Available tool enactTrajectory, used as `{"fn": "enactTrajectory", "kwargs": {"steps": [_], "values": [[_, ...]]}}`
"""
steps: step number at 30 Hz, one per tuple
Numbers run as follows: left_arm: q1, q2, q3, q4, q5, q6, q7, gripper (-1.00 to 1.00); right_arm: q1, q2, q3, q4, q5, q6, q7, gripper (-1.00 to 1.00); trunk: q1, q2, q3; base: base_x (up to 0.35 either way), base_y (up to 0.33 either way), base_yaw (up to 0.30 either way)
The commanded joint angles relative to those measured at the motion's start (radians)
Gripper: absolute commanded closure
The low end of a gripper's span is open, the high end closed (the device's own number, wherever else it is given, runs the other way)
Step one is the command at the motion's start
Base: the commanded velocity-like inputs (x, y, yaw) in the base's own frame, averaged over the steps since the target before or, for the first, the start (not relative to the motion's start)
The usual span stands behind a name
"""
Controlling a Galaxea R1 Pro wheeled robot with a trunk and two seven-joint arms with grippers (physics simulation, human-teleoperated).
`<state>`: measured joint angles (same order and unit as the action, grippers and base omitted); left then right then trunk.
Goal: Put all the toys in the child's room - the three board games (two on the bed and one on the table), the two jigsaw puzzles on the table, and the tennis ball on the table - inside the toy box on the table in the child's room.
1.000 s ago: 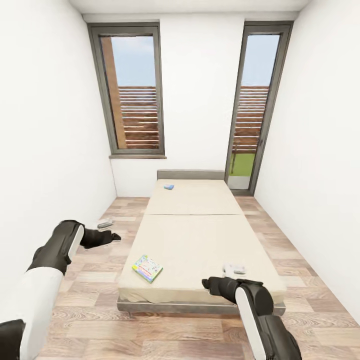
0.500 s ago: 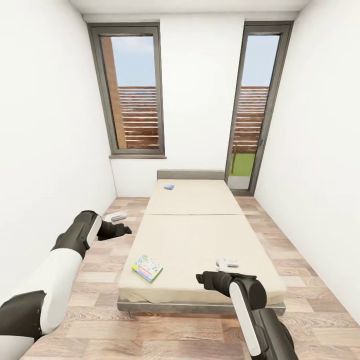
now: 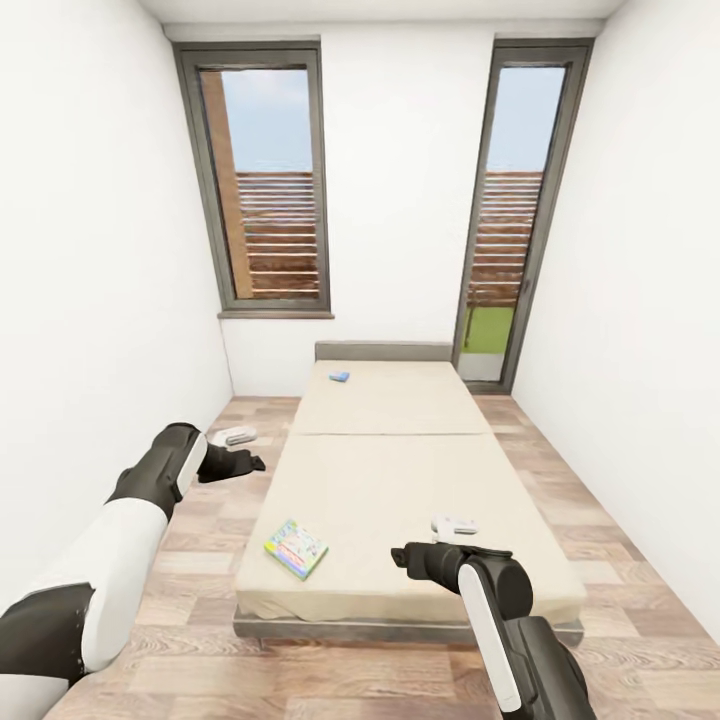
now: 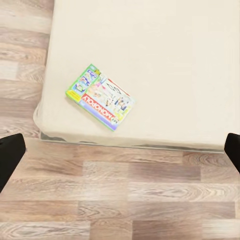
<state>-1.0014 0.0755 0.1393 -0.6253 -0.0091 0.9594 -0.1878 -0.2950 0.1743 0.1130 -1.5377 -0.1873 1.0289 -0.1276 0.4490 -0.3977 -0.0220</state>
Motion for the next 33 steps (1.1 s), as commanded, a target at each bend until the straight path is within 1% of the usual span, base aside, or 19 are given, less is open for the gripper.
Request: {"fn": "enactTrajectory", "kwargs": {"steps": [1, 13, 27, 29, 32, 33], "values": [[-0.001, 0.0, 0.002, -0.001, -0.001, 0.004, -0.003, -1.0, -0.001, 0.0, 0.001, -0.001, -0.011, 0.003, -0.01, -1.0, 0.001, -0.002, -0.002, 0.2, 0.107, 0.0], [0.002, -0.001, -0.002, 0.001, -0.002, -0.019, -0.002, -1.0, -0.001, 0.0, 0.001, -0.004, -0.011, 0.003, -0.01, -1.0, 0.001, -0.002, -0.002, 0.256, 0.129, 0.0], [0.003, -0.002, -0.005, 0.049, -0.002, -0.046, -0.001, -1.0, -0.001, 0.0, -0.001, -0.005, -0.009, 0.006, -0.011, -1.0, 0.001, -0.002, -0.002, 0.265, 0.014, 0.0], [0.002, -0.003, -0.005, 0.057, -0.001, -0.07, -0.001, -1.0, -0.001, 0.0, -0.002, -0.005, -0.009, 0.006, -0.011, -1.0, 0.001, -0.002, -0.002, 0.245, 0.001, 0.0], [0.001, -0.011, -0.005, 0.104, -0.001, -0.135, -0.001, -1.0, -0.001, 0.0, -0.003, -0.005, -0.009, 0.008, -0.011, -1.0, 0.001, -0.002, -0.002, 0.245, 0.0, 0.0], [0.001, -0.012, -0.005, 0.117, -0.001, -0.148, -0.001, -1.0, -0.001, 0.0, -0.004, -0.005, -0.009, 0.008, -0.011, -1.0, 0.001, -0.002, -0.002, 0.246, 0.0, 0.0]]}}
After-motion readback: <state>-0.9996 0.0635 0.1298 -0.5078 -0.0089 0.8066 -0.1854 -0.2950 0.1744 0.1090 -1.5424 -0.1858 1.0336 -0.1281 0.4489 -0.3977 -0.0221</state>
